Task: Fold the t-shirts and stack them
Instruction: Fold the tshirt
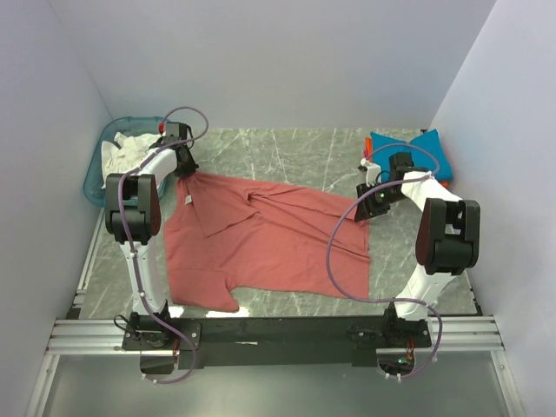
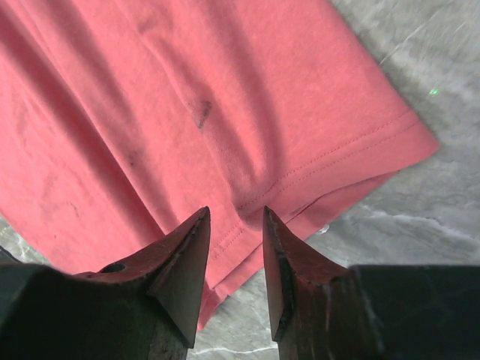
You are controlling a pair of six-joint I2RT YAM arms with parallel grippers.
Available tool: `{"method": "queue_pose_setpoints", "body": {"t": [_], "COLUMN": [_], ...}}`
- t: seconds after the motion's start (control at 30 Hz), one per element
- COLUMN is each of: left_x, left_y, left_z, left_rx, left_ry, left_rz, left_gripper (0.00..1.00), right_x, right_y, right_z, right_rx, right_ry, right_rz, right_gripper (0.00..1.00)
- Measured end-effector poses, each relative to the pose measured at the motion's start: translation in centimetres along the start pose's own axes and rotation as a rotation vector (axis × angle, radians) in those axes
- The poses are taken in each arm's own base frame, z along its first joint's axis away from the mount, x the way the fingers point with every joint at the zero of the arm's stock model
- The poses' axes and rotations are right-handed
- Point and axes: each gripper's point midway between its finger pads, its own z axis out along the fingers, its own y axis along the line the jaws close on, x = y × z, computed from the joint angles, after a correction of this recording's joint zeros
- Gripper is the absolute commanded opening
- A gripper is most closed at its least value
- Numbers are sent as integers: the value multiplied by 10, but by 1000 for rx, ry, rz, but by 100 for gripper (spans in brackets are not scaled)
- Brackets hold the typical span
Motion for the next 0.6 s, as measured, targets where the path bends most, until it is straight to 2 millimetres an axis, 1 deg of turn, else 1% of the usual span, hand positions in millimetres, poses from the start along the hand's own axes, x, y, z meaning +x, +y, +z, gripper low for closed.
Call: {"method": "queue_pose_setpoints", "body": {"t": [0.17,0.47,0.6], "left_x": [0,0,1], "left_y": [-1,-1,-1], "left_z": [0,0,0], "left_rx": [6,10,13], "left_ry": [3,5,7], "left_rz": [-1,-2,-3], "left_gripper": [14,14,14], "right_x": [11,10,12], "right_y": [-1,-8,-11], "right_z": [4,9,14], "right_rx": [5,67,85], "right_ry": [24,42,63], "right_rz": [11,-22,-29], "right_gripper": [44,45,42]}}
